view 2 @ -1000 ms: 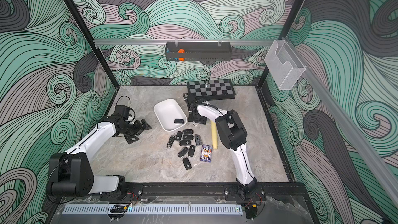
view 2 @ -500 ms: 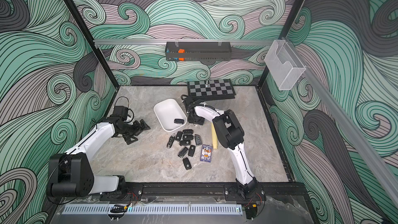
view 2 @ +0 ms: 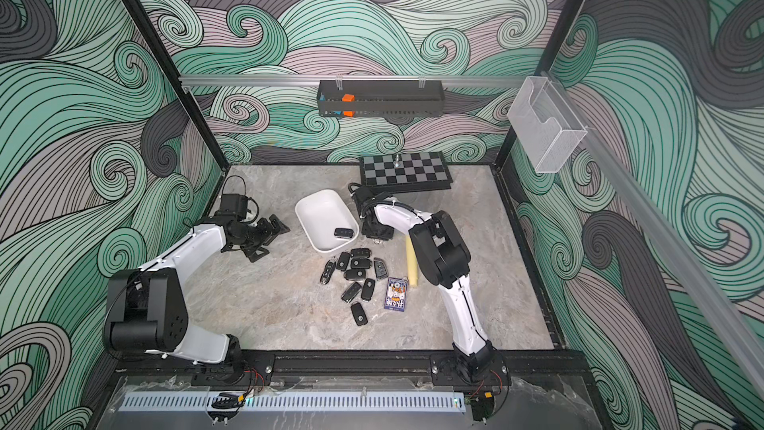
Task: Place the car key into the storage box
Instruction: Pick up the car key from the center of the board.
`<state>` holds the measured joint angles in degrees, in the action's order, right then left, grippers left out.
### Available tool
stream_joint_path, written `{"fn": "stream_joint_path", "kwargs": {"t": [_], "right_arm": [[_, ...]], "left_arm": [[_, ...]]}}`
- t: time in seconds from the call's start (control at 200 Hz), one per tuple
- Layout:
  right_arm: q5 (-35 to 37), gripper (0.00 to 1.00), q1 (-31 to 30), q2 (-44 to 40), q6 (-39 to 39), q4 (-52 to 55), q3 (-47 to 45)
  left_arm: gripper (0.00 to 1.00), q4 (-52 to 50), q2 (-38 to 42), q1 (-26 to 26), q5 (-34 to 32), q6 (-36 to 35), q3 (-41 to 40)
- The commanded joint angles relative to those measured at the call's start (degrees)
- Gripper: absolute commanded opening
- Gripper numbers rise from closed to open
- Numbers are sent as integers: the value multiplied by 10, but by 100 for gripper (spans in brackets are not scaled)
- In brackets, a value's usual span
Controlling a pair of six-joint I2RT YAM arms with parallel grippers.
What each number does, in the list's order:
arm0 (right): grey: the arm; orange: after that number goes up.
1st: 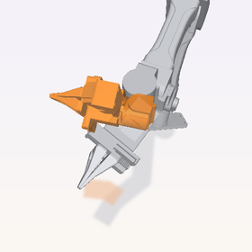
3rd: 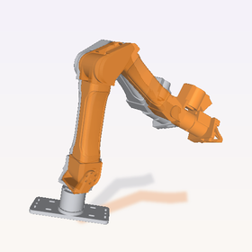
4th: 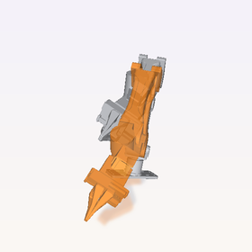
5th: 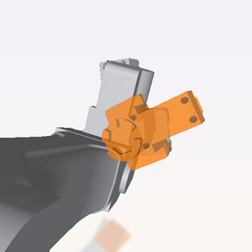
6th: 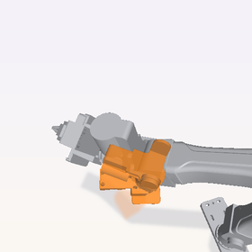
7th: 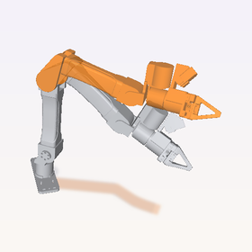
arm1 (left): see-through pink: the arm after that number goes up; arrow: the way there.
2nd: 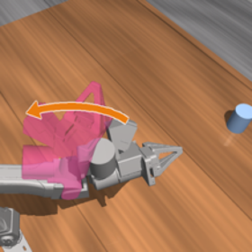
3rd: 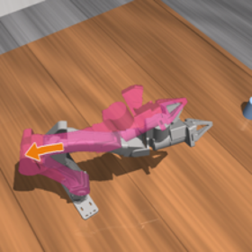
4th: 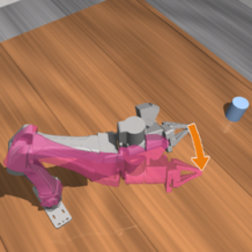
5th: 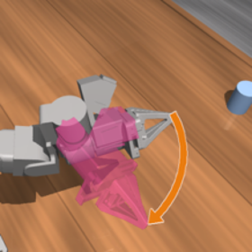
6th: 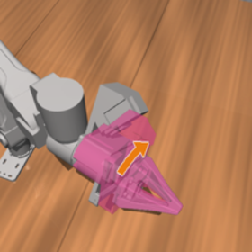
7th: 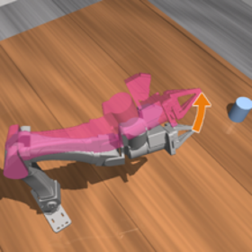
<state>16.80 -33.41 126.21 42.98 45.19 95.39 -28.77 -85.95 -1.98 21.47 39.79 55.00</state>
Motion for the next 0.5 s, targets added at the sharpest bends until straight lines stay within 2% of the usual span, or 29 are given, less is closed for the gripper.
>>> {"fn": "stream_joint_path", "kwargs": {"t": [0.0,0.495], "right_arm": [[14,30,3,-25,-37,24,-20],[-39,30,17,-232,-156,-5,-118]], "left_arm": [[99,41,-12,-5,18,21,23],[99,160,-71,-3,123,52,19]]}}
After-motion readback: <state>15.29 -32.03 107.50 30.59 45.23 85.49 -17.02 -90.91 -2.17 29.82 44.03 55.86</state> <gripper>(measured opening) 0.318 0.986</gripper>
